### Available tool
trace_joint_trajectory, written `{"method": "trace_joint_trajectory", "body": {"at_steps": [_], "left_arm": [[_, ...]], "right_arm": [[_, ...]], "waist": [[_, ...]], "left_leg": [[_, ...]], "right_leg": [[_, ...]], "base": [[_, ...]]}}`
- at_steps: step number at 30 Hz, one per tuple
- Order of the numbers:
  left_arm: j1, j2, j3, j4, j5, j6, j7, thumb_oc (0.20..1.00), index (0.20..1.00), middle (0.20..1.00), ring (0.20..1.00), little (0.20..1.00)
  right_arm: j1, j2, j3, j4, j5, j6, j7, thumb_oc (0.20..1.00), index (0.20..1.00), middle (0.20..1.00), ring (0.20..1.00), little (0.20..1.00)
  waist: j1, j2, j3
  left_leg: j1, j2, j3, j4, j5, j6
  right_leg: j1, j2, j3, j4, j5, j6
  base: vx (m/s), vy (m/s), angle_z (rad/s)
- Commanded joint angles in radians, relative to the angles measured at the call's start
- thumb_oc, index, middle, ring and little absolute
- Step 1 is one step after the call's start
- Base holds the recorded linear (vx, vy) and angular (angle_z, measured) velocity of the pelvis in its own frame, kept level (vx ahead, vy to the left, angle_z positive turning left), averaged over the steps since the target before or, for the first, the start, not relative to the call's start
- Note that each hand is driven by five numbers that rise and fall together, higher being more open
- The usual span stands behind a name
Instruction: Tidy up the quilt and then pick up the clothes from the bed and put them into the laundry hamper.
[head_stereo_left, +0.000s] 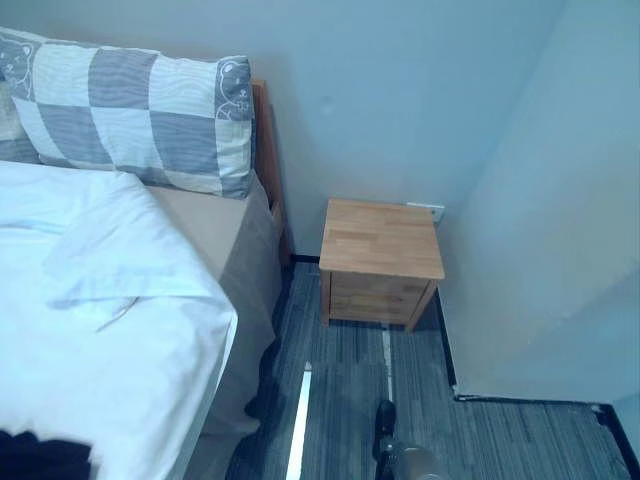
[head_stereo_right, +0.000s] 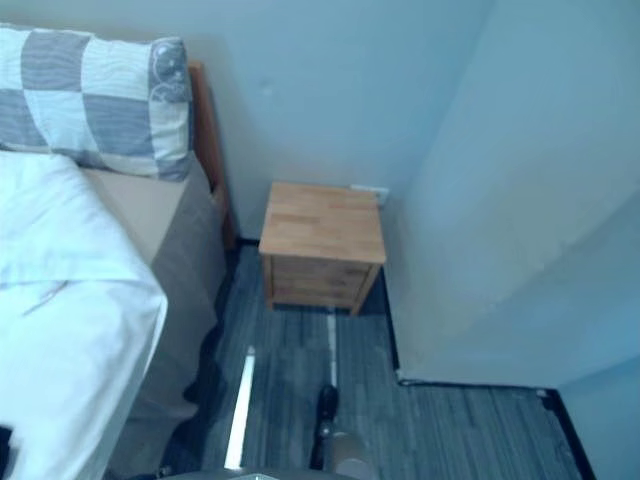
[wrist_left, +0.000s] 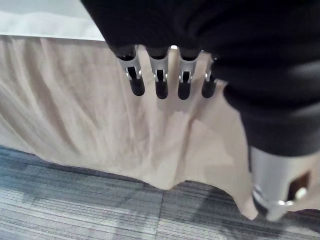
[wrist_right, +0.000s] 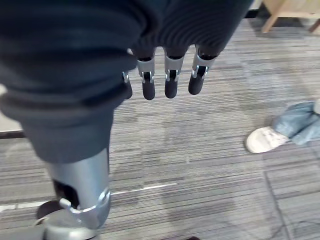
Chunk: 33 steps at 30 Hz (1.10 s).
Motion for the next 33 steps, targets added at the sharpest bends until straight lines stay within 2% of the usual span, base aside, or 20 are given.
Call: {"method": "trace_joint_trajectory", "body": {"at_steps": [1,2,4,5,6,7,8,10,11,12,15,17,18,21,22,27,30,31,32,33], "left_arm": [[-0.013,-0.001,0.046,0.029,0.028,0.052,0.017,1.0,1.0,1.0,1.0,1.0],[-0.007,0.003,0.053,0.035,0.055,0.069,0.018,1.0,1.0,1.0,1.0,1.0],[0.004,0.003,0.049,0.052,0.07,0.083,0.011,1.0,1.0,1.0,1.0,1.0],[0.003,-0.001,0.054,0.064,0.063,0.083,0.006,1.0,1.0,1.0,1.0,1.0],[0.004,-0.011,0.054,0.069,0.044,0.066,-0.001,1.0,1.0,1.0,1.0,1.0],[0.003,-0.015,0.051,0.066,0.051,0.059,-0.013,1.0,1.0,1.0,1.0,1.0],[-0.003,-0.019,0.04,0.064,0.064,0.044,-0.027,1.0,1.0,1.0,1.0,1.0],[-0.004,-0.023,0.026,0.057,0.083,0.024,-0.042,1.0,1.0,1.0,1.0,1.0],[-0.008,-0.019,0.022,0.054,0.09,0.017,-0.052,1.0,1.0,1.0,1.0,1.0],[-0.009,-0.019,0.022,0.054,0.093,0.016,-0.053,1.0,1.0,1.0,1.0,1.0],[-0.019,-0.02,-0.007,0.035,0.164,0.017,-0.051,1.0,1.0,1.0,1.0,1.0],[-0.021,-0.019,-0.018,0.033,0.161,0.016,-0.05,1.0,1.0,1.0,1.0,1.0],[-0.034,-0.016,-0.046,0.027,0.12,0.014,-0.034,1.0,1.0,1.0,1.0,1.0],[-0.049,-0.005,-0.022,0.027,0.068,0.007,-0.03,1.0,1.0,1.0,1.0,1.0],[-0.042,-0.007,-0.012,0.025,0.081,-0.012,-0.027,1.0,1.0,1.0,1.0,1.0],[-0.007,-0.013,-0.004,0.022,0.086,-0.046,-0.01,1.0,1.0,1.0,1.0,1.0],[0.005,-0.01,-0.009,0.01,0.154,-0.045,0.007,1.0,1.0,1.0,1.0,1.0],[0.0,-0.01,-0.011,0.011,0.193,-0.042,0.01,1.0,1.0,1.0,1.0,1.0],[-0.004,-0.007,-0.014,0.009,0.203,-0.037,0.013,1.0,1.0,1.0,1.0,1.0],[-0.014,-0.005,-0.013,0.008,0.233,-0.035,0.011,1.0,1.0,1.0,1.0,1.0]], "right_arm": [[-0.026,-0.031,0.006,0.008,-0.003,-0.019,-0.004,1.0,1.0,1.0,1.0,1.0],[-0.031,-0.032,0.01,0.006,0.011,-0.03,-0.002,1.0,1.0,1.0,1.0,1.0],[-0.049,-0.047,0.022,0.002,0.017,-0.041,0.004,1.0,1.0,1.0,1.0,1.0],[-0.071,-0.063,0.032,-0.008,0.012,-0.038,0.004,1.0,1.0,1.0,1.0,1.0],[-0.093,-0.078,0.049,-0.021,0.01,-0.033,0.004,1.0,1.0,1.0,1.0,1.0],[-0.099,-0.085,0.053,-0.029,0.015,-0.032,0.006,1.0,1.0,1.0,1.0,1.0],[-0.11,-0.092,0.053,-0.039,0.026,-0.033,0.006,1.0,1.0,1.0,1.0,1.0],[-0.122,-0.092,0.053,-0.057,0.036,-0.034,0.006,1.0,1.0,1.0,1.0,1.0],[-0.129,-0.085,0.064,-0.066,0.043,-0.039,-0.002,1.0,1.0,1.0,1.0,1.0],[-0.13,-0.084,0.066,-0.067,0.045,-0.04,-0.005,1.0,1.0,1.0,1.0,1.0],[-0.107,-0.079,0.061,-0.065,0.094,-0.035,-0.022,1.0,1.0,1.0,1.0,1.0],[-0.101,-0.077,0.059,-0.063,0.099,-0.034,-0.023,1.0,1.0,1.0,1.0,1.0],[-0.081,-0.067,0.051,-0.044,0.067,-0.031,-0.008,1.0,1.0,1.0,1.0,1.0],[-0.071,-0.05,0.073,-0.026,-0.043,-0.022,-0.002,1.0,1.0,1.0,1.0,1.0],[-0.075,-0.044,0.097,-0.018,-0.063,-0.015,-0.018,1.0,1.0,1.0,1.0,1.0],[-0.086,-0.051,0.104,-0.018,-0.138,-0.024,-0.013,1.0,1.0,1.0,1.0,1.0],[-0.088,-0.067,0.108,-0.048,-0.129,-0.02,-0.016,1.0,1.0,1.0,1.0,1.0],[-0.087,-0.072,0.099,-0.055,-0.073,-0.015,-0.02,1.0,1.0,1.0,1.0,1.0],[-0.089,-0.077,0.09,-0.063,-0.044,-0.015,-0.022,1.0,1.0,1.0,1.0,1.0],[-0.091,-0.079,0.078,-0.062,0.007,-0.028,-0.034,1.0,1.0,1.0,1.0,1.0]], "waist": [[-0.002,-0.004,0.0],[-0.006,-0.001,-0.008],[-0.014,0.019,-0.028],[0.0,0.009,-0.025],[0.016,0.005,-0.011],[0.027,0.011,0.001],[0.042,0.007,0.017],[0.061,0.02,0.038],[0.071,0.031,0.047],[0.072,0.032,0.049],[0.057,0.041,0.046],[0.058,0.043,0.042],[0.056,0.047,0.029],[0.061,0.048,0.024],[0.081,0.049,0.027],[0.118,0.047,0.029],[0.133,0.041,0.038],[0.127,0.039,0.043],[0.122,0.038,0.051],[0.102,0.034,0.056]], "left_leg": [[-0.075,0.167,0.033,0.184,0.054,-0.09],[-0.072,0.189,0.035,0.221,0.087,-0.101],[-0.105,0.249,0.042,0.384,0.235,-0.149],[-0.241,0.246,0.011,0.635,0.324,-0.165],[-0.351,0.208,-0.022,0.743,0.326,-0.154],[-0.404,0.204,-0.034,0.776,0.332,-0.152],[-0.493,0.169,-0.044,0.78,0.33,-0.138],[-0.497,0.144,-0.035,0.611,0.296,-0.116],[-0.461,0.137,-0.018,0.396,0.268,-0.102],[-0.455,0.137,-0.014,0.37,0.265,-0.1],[-0.37,0.158,0.01,0.161,0.223,-0.097],[-0.356,0.153,-0.009,0.126,0.23,-0.099],[-0.335,0.15,-0.039,0.072,0.243,-0.108],[-0.315,0.146,-0.055,0.018,0.25,-0.106],[-0.312,0.135,-0.085,-0.009,0.256,-0.104],[-0.317,0.138,-0.088,-0.016,0.264,-0.109],[-0.366,0.196,0.076,0.051,0.273,-0.139],[-0.377,0.24,0.191,0.086,0.274,-0.148],[-0.379,0.272,0.254,0.116,0.268,-0.154],[-0.353,0.334,0.408,0.176,0.244,-0.167]], "right_leg": [[0.048,-0.066,0.07,0.001,0.022,0.126],[0.048,-0.061,0.076,0.027,0.014,0.114],[0.078,-0.017,0.075,0.043,-0.029,0.058],[0.117,0.0,0.082,0.045,-0.058,0.012],[0.142,0.003,0.097,0.054,-0.082,-0.008],[0.162,0.012,0.105,0.056,-0.09,-0.016],[0.198,0.009,0.124,0.055,-0.101,-0.016],[0.239,0.021,0.157,0.048,-0.123,0.002],[0.245,0.034,0.166,0.045,-0.14,0.015],[0.247,0.035,0.167,0.045,-0.143,0.016],[0.247,0.038,0.135,0.053,-0.159,0.026],[0.245,0.036,0.133,0.055,-0.158,0.031],[0.242,0.037,0.136,0.049,-0.156,0.041],[0.24,0.039,0.133,0.031,-0.154,0.049],[0.235,0.041,0.122,0.028,-0.156,0.052],[0.254,0.031,0.084,0.017,-0.165,0.053],[0.298,0.004,-0.031,0.018,-0.186,0.048],[0.312,-0.009,-0.092,0.024,-0.195,0.044],[0.324,-0.021,-0.137,0.037,-0.205,0.041],[0.344,-0.039,-0.208,0.054,-0.226,0.042]], "base": [[0.8,-0.341,0.17],[0.76,-0.337,0.03],[0.49,-0.268,-0.14],[0.43,-0.256,-0.36],[0.35,-0.182,-0.44],[0.22,-0.022,-0.6],[0.22,0.055,-0.92],[0.2,0.1,-0.95],[0.1,0.085,-0.73],[0.11,0.102,-0.79],[0.11,0.074,-0.47],[0.08,0.053,0.0],[0.09,0.043,0.21],[0.04,0.02,0.02],[-0.01,0.008,-0.1],[0.02,0.034,0.24],[-0.01,0.073,0.49],[-0.06,0.081,1.6],[-0.08,0.112,2.21],[-0.08,0.11,2.27]]}}
